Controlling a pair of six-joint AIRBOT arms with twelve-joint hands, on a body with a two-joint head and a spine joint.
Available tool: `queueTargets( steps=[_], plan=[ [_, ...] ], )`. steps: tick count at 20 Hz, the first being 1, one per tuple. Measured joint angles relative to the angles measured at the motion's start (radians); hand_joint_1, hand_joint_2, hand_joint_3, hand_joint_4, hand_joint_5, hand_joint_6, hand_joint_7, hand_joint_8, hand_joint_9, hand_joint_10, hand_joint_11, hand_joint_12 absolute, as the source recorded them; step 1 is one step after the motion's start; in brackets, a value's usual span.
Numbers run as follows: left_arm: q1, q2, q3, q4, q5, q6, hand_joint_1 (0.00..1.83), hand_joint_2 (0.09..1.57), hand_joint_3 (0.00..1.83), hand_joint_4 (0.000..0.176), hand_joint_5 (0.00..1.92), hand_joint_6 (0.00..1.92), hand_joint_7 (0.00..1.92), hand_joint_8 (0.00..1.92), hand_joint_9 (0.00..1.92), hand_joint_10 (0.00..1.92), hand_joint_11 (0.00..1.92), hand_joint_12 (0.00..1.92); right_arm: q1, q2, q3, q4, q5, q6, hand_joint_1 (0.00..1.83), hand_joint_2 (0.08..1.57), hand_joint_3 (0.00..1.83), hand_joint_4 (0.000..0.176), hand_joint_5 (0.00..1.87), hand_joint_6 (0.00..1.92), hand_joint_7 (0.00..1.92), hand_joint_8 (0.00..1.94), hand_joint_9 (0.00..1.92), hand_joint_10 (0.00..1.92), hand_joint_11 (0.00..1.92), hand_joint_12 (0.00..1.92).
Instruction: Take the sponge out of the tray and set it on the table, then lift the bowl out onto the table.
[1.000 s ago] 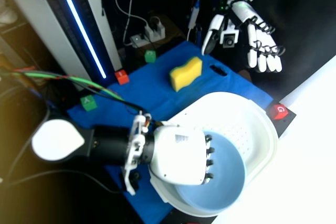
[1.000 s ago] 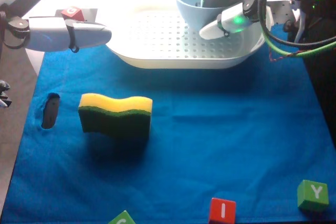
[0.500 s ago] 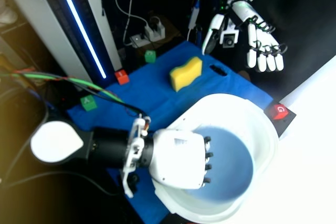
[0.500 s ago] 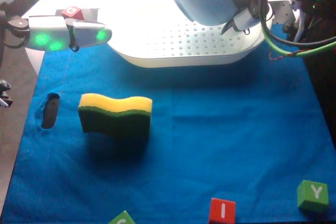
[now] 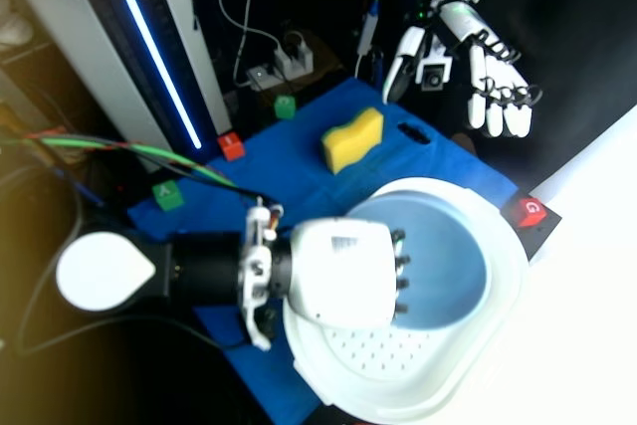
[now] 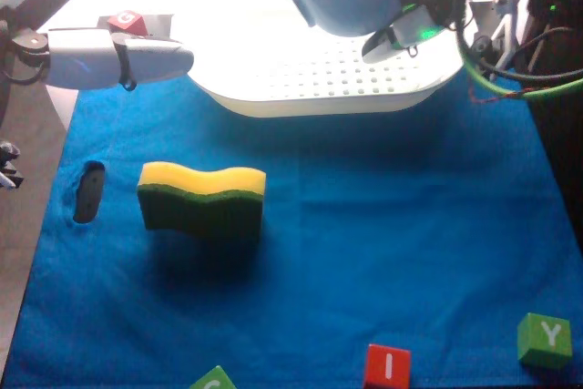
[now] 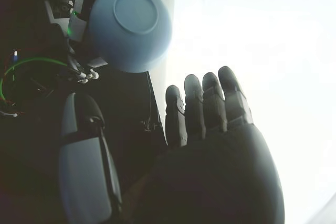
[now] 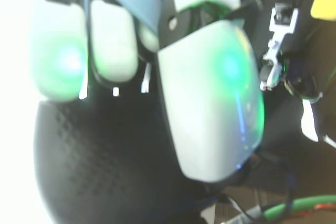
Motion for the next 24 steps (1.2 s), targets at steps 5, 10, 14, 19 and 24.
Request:
queueTargets(
  steps=[5, 10, 14, 19, 24],
  plan=[
    [0.019, 0.006, -0.016, -0.014, -0.015, -0.004, 0.72, 0.93, 0.0, 0.05, 0.39, 0.0, 0.34, 0.0, 0.26, 0.0, 0.0, 0.69, 0.0, 0.161, -0.161, 0.043, 0.101, -0.025, 1.44, 1.19, 0.03, 0.0, 1.2, 1.92, 1.35, 1.94, 1.48, 1.92, 1.54, 1.92],
    [0.051, 0.045, -0.052, -0.022, -0.069, -0.005, 0.7, 0.95, 0.0, 0.063, 0.38, 0.0, 0.35, 0.01, 0.31, 0.01, 0.0, 0.72, 0.0, 0.329, -0.398, -0.015, 0.159, -0.117, 1.44, 1.22, 0.02, 0.0, 1.14, 1.92, 1.38, 1.94, 1.51, 1.92, 1.51, 1.92],
    [0.077, 0.061, -0.074, -0.038, -0.101, -0.005, 0.69, 0.93, 0.0, 0.083, 0.36, 0.0, 0.38, 0.01, 0.32, 0.01, 0.01, 0.72, 0.0, 0.396, -0.494, -0.115, 0.18, -0.118, 1.38, 1.26, 0.0, 0.173, 0.96, 1.92, 1.43, 1.94, 1.61, 1.92, 1.62, 1.92],
    [0.083, 0.067, -0.08, -0.044, -0.107, -0.005, 0.68, 0.93, 0.0, 0.119, 0.36, 0.0, 0.38, 0.01, 0.33, 0.01, 0.01, 0.71, -0.015, 0.394, -0.525, -0.24, 0.187, -0.069, 1.16, 1.28, 0.0, 0.176, 1.03, 1.92, 1.48, 1.94, 1.62, 1.92, 1.7, 1.92],
    [0.086, 0.066, -0.08, -0.045, -0.11, -0.005, 0.69, 0.94, 0.0, 0.083, 0.38, 0.0, 0.39, 0.0, 0.33, 0.0, 0.0, 0.7, -0.052, 0.336, -0.506, -0.358, 0.177, 0.0, 1.44, 1.25, 0.0, 0.173, 1.02, 1.92, 1.36, 1.94, 1.51, 1.92, 1.6, 1.92]
  ],
)
